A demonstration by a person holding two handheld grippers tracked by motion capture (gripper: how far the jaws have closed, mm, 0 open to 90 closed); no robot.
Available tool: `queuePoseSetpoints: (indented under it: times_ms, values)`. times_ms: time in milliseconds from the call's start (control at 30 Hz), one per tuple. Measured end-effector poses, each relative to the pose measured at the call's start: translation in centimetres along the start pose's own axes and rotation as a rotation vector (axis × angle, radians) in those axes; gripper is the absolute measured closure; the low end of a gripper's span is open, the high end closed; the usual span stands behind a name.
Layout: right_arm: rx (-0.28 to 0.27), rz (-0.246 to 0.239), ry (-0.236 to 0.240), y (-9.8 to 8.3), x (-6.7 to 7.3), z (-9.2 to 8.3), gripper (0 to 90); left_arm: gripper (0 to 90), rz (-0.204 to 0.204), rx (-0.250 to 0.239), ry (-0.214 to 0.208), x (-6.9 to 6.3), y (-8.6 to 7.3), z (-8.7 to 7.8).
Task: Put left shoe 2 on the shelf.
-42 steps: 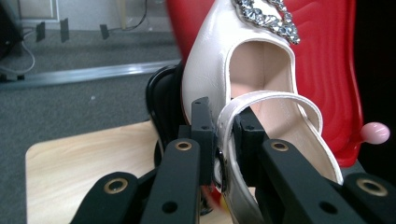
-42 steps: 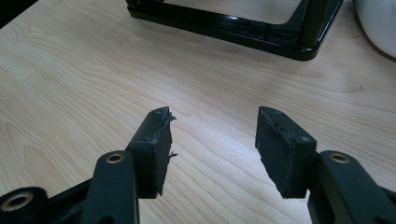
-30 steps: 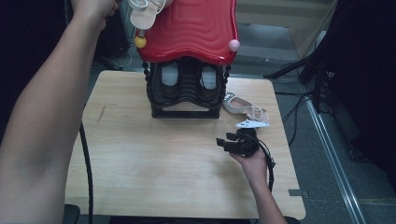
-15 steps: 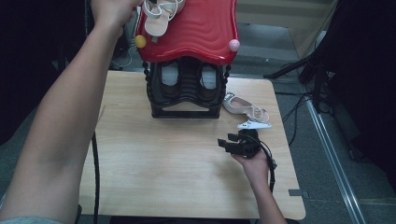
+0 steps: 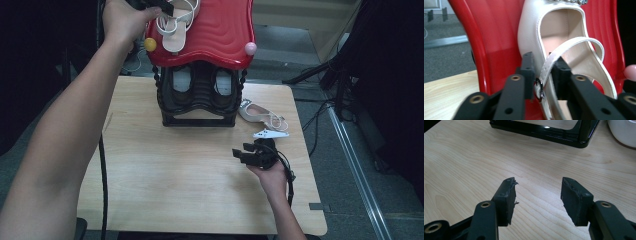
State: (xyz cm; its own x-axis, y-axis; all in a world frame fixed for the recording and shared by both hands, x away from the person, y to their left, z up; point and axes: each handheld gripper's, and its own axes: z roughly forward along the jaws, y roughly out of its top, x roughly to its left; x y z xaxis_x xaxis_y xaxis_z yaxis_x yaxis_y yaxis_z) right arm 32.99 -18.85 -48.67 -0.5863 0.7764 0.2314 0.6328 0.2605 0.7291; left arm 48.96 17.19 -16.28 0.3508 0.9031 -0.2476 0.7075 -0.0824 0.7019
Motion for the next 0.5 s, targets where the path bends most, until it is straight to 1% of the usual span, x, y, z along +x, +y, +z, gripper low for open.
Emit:
queuePoseSetpoints:
  times_ms: [67, 100, 233, 333, 400, 433, 500]
  values:
    - [0.000, -0.001, 0.000, 0.0, 0.0, 0.0, 47.0, 70.2, 0.016, -0.006, 0.000, -0.1, 0.1, -0.2]
    - [-0.001, -0.001, -0.001, 0.0, 0.0, 0.0, 47.0, 69.7, 0.013, -0.006, 0.001, -0.2, 0.1, -0.2]
    - [-0.001, 0.003, -0.001, 0.0, -0.1, 0.0, 47.0, 62.8, 0.022, 0.000, -0.008, -0.1, 0.3, -0.6]
    - [-0.002, 0.000, -0.002, 0.0, -0.1, 0.0, 47.0, 57.1, 0.020, -0.013, -0.034, 0.0, 0.4, -1.2]
    - [-0.002, 0.002, -0.002, 0.0, -0.1, 0.0, 47.0, 54.5, 0.030, -0.016, -0.033, 0.0, 0.4, -1.6]
    - [-0.003, -0.001, -0.002, 0.0, -0.1, 0.0, 47.0, 53.3, 0.034, -0.025, -0.034, 0.0, 0.4, -1.9]
    - [-0.004, -0.003, -0.002, 0.0, -0.1, 0.0, 47.0, 50.8, 0.030, -0.031, -0.057, 0.2, 0.4, -2.4]
